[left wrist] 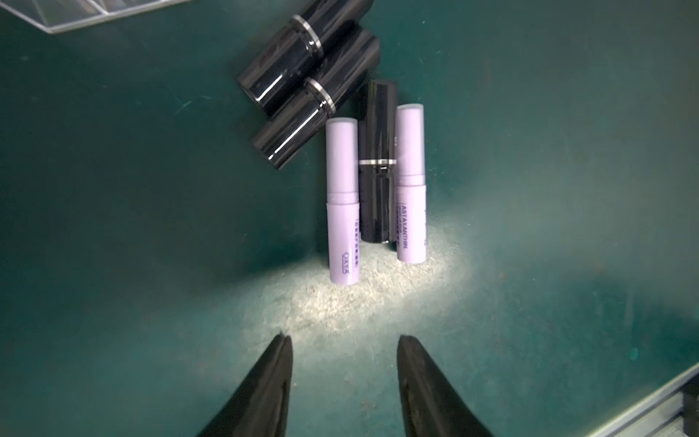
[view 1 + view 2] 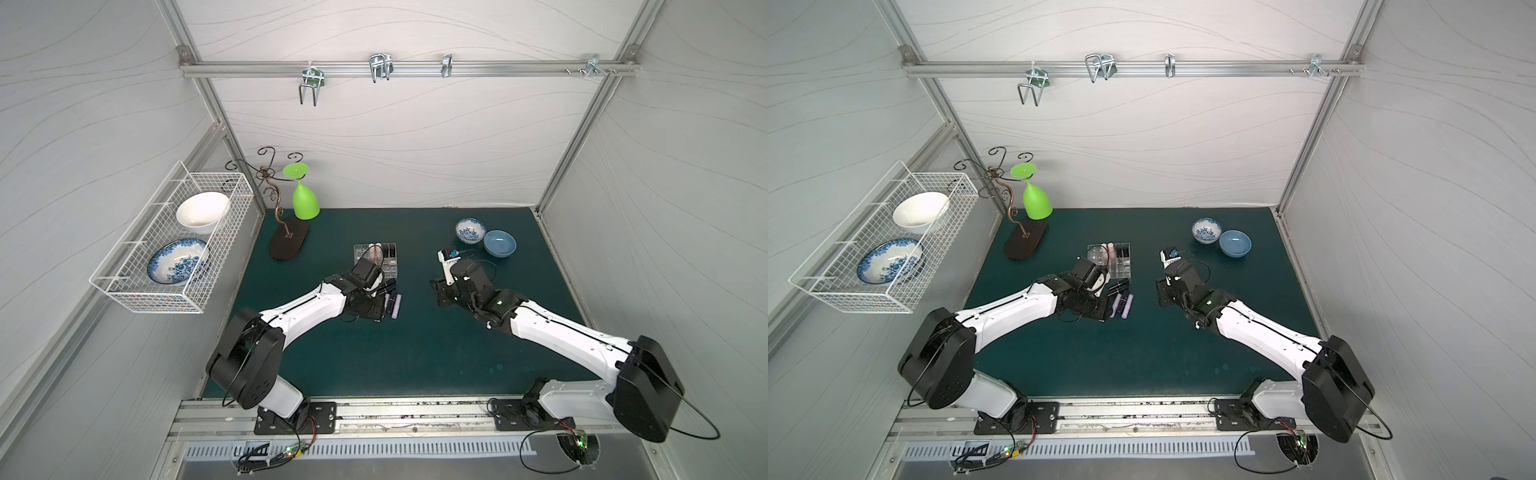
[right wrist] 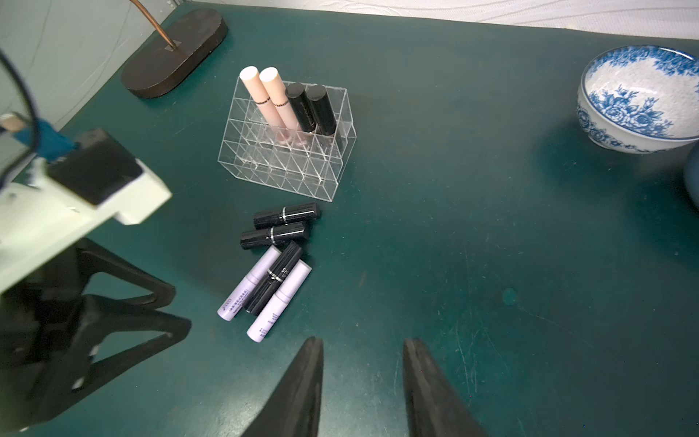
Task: Arrange the lipsticks in the organizer
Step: Pick up the lipstick at the center of the board.
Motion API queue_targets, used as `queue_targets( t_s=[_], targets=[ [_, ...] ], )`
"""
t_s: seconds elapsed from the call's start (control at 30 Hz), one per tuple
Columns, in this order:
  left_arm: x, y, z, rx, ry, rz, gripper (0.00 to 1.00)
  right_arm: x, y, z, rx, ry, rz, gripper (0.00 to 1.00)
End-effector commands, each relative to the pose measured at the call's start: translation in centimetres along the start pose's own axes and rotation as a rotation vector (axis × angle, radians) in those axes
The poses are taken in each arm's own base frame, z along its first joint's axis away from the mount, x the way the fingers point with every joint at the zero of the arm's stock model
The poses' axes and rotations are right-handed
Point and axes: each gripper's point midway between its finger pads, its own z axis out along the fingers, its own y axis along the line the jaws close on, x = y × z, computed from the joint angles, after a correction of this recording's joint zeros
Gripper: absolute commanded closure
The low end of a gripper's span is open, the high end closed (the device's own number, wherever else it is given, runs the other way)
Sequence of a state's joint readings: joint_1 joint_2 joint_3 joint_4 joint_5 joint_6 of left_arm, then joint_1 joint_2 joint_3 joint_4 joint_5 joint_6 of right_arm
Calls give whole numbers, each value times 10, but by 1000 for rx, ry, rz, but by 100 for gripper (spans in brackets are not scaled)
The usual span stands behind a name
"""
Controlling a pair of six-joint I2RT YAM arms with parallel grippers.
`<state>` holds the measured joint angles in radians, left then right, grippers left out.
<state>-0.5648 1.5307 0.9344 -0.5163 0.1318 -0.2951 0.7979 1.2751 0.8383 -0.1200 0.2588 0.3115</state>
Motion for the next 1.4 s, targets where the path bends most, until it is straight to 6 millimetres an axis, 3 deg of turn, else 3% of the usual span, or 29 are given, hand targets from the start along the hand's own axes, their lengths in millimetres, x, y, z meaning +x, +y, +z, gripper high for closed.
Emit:
queue_targets(
  t_s=[0.0, 0.43, 0.8, 1.37],
  targets=[
    [-9, -5, 5, 20, -26, 18, 52, -4, 0, -4, -12, -20, 19, 62],
    [-17, -6, 25, 0, -22, 8, 57, -4, -3, -11, -4, -28, 14, 62],
    [-19, 6, 33, -70, -27, 3, 61, -3, -2, -10, -5, -23, 9, 63],
    [-24, 4, 55, -57, -10, 31, 62, -2, -3, -7, 2, -14, 3, 63]
  ],
)
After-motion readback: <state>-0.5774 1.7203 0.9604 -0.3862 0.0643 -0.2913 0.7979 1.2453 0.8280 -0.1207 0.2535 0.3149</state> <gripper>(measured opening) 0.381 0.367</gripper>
